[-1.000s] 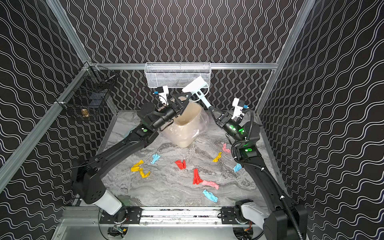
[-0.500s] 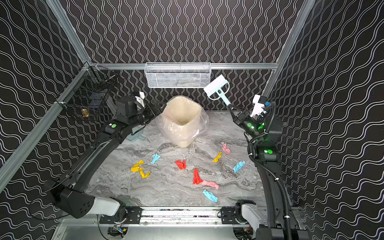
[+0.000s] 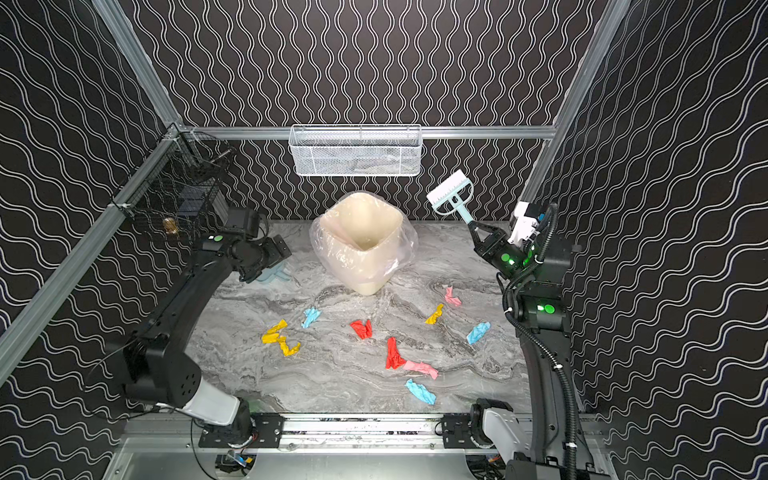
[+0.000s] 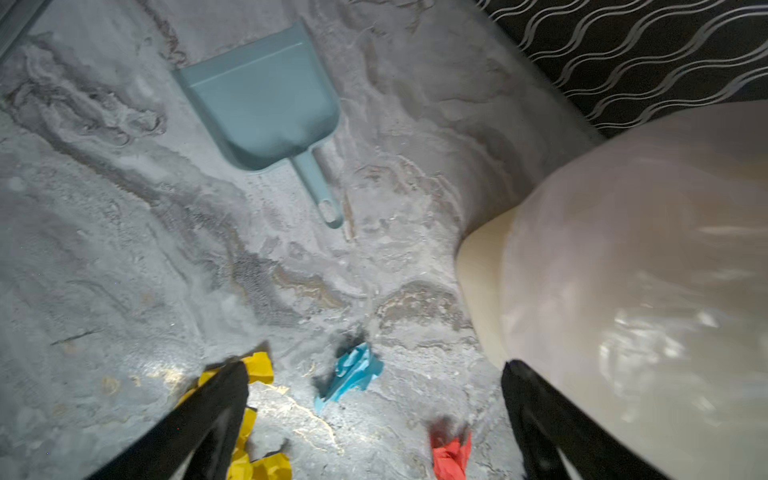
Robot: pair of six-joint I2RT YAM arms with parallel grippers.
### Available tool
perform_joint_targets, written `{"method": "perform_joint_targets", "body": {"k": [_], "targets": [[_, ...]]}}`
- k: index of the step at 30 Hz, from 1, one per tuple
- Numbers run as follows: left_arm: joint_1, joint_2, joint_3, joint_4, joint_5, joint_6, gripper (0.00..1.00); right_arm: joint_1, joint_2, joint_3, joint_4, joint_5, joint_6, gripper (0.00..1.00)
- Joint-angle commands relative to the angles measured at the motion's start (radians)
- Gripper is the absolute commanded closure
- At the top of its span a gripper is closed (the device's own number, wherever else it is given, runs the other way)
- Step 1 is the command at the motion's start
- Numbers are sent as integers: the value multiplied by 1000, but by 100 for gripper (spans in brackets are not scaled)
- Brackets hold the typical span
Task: Sweep away the paper scraps from the table
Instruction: 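Lower the opened left gripper toward the dustpan while the right holds the brush, then close the left gripper on the light-blue dustpan handle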
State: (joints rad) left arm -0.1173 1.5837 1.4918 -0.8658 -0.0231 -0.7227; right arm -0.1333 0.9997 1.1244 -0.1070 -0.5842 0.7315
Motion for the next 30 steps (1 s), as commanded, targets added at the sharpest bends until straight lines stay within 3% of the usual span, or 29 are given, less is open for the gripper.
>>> {"method": "perform_joint_targets", "body": {"k": [1,14,30], "targets": [[22,89,18,-36,-52,34,1,-6,4,6,-20,18,-20,100],[23,414,128,15,-141,-94,11,-25,16,11,-39,19,-11,100],[3,511,82,172,-194,-223,27,-32,46,22,-24,0,4,100]]}}
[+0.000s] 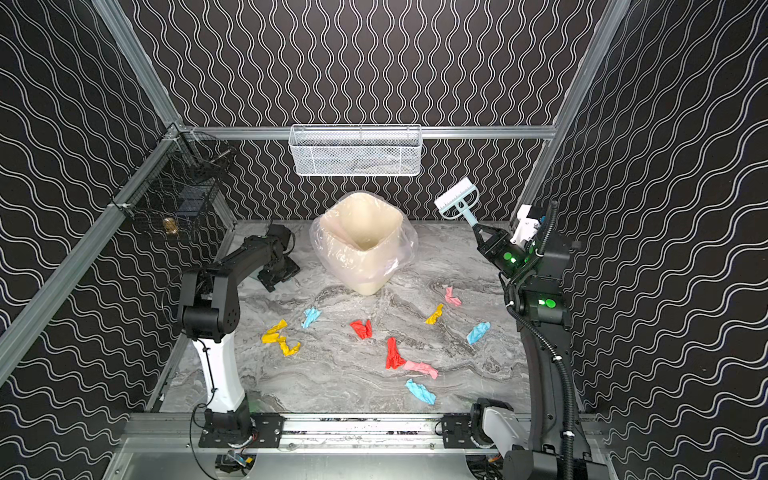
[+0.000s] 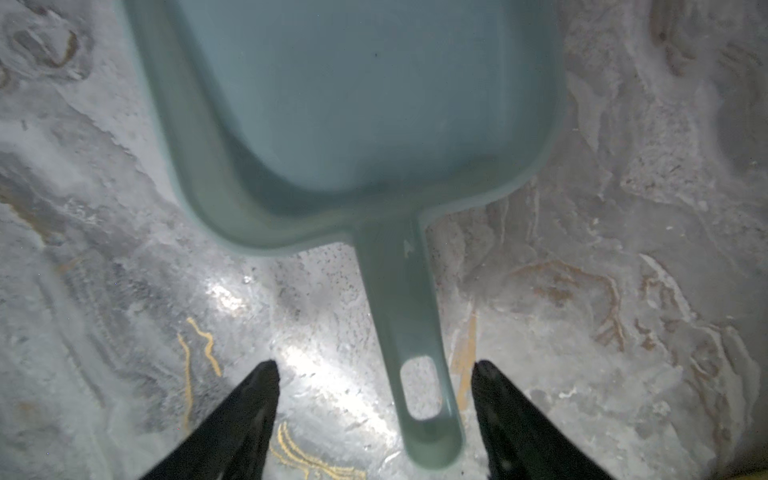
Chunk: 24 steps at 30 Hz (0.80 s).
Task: Sweep away the paper scraps from the table
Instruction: 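Close the left gripper on the light-blue dustpan handle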
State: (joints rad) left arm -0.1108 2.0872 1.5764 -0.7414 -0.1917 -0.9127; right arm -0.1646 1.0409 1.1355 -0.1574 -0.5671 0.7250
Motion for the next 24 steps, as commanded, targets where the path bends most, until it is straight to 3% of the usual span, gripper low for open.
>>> {"method": "perform_joint_targets", "body": {"k": [1,24], "targets": [[-5,13,-4,56,-29,-38,29,0,5,12,28,-17,10,100],[-36,63,-6,87,-87,-116,51,0,25,23,27,-23,6,100]]}}
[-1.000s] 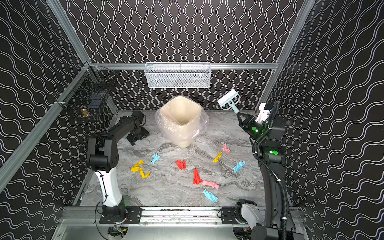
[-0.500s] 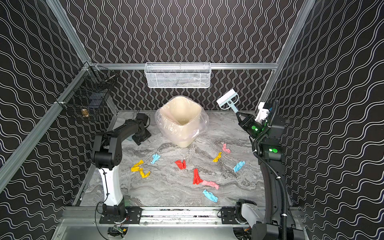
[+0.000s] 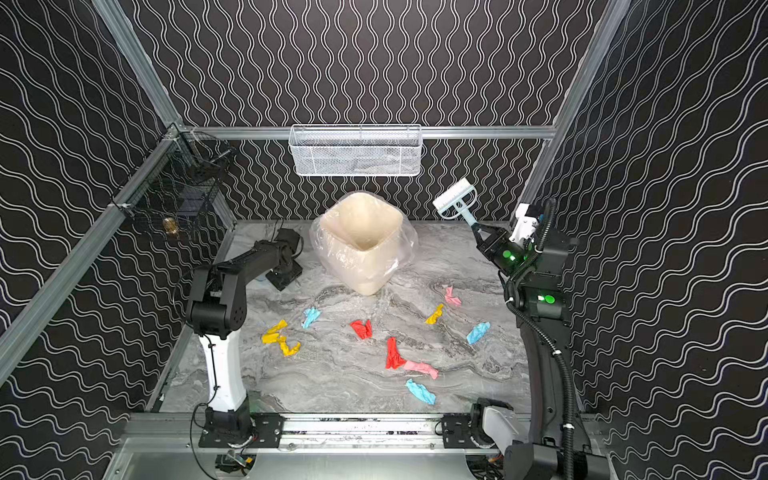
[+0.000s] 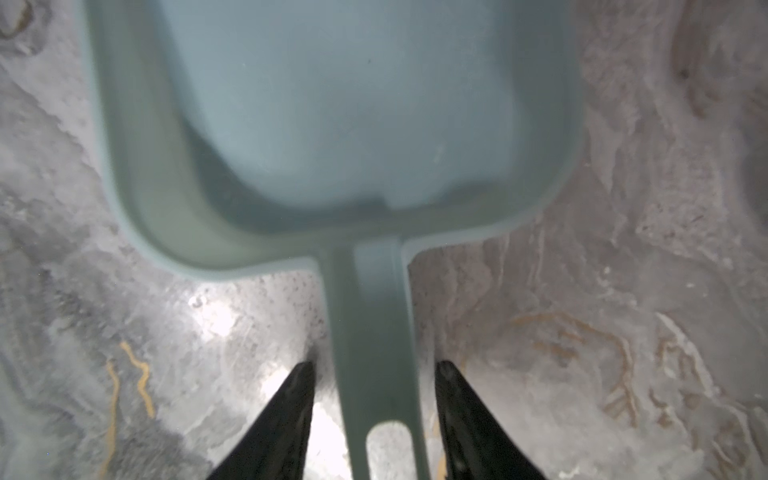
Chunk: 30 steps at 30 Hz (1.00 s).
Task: Sweep away the paper scraps from the table
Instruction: 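Close the left gripper on the light-blue dustpan handle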
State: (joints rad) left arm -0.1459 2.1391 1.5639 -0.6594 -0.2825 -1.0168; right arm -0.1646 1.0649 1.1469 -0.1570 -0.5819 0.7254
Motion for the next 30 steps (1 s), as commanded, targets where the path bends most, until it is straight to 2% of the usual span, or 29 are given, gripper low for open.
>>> {"method": "perform_joint_targets", "body": {"k": [1,14,30], "targets": [[-1,13,9,5,0,-12,51,0,1,9,26,-7,6,100],[-1,25,13,7,6,-28,63,0,-3,7,28,-11,9,100],[-1,4,-14,9,7,-41,87,0,-5,-4,26,-13,9,100]]}}
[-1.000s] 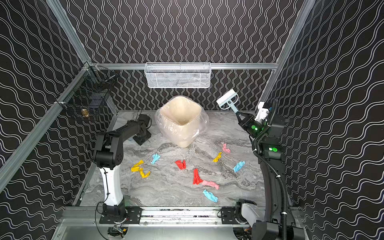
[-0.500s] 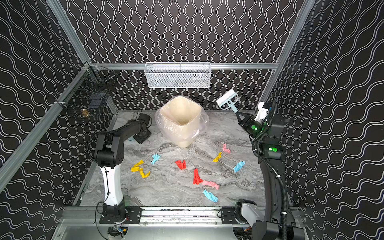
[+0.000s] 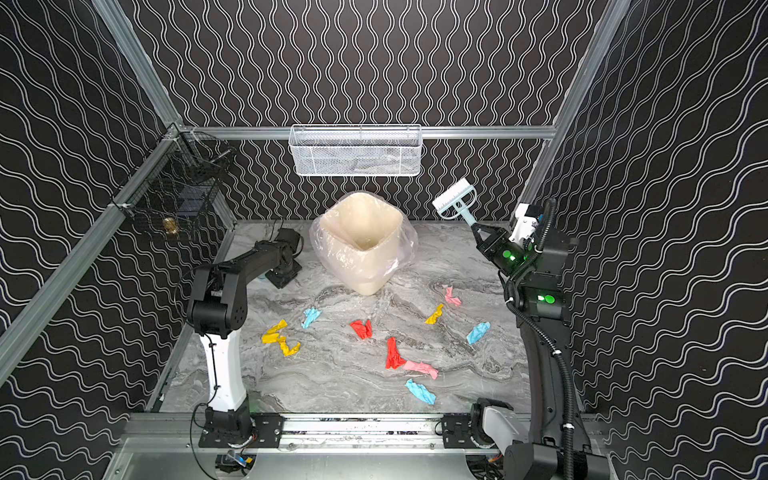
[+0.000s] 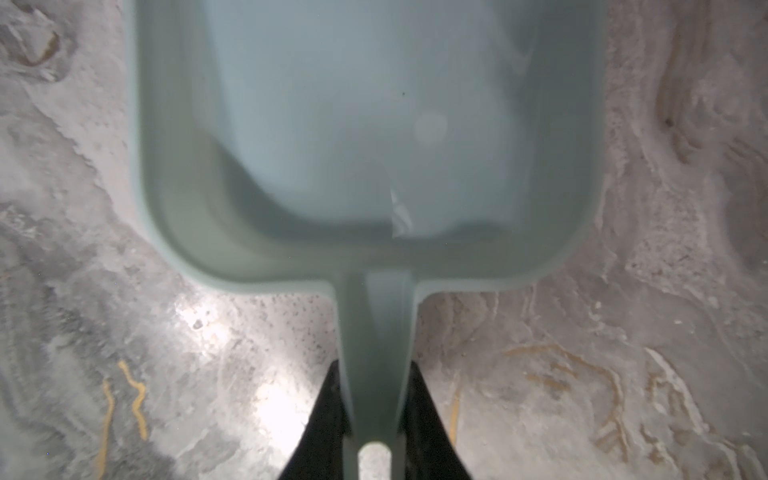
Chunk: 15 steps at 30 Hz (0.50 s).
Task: Sweep away the paper scraps from the table
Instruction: 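Close the left gripper on the light-blue dustpan handle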
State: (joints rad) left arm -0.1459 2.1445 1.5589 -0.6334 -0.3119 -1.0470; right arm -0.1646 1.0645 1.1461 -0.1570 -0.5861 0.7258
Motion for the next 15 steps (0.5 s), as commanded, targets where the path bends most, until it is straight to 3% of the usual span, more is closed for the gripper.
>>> {"method": "perform_joint_targets", "body": {"k": [1,7,15], "targets": [[-1,-4,-9,-18,37,-10,89,0,-3,-5,24,-9,10,100],[-1,-51,-26,-18,28,37,100,0,-7,-7,6,-4,-3,100],[-1,-198,-79,-20,56,209,100,0,-6,23,-54,-6,-34,100]]}}
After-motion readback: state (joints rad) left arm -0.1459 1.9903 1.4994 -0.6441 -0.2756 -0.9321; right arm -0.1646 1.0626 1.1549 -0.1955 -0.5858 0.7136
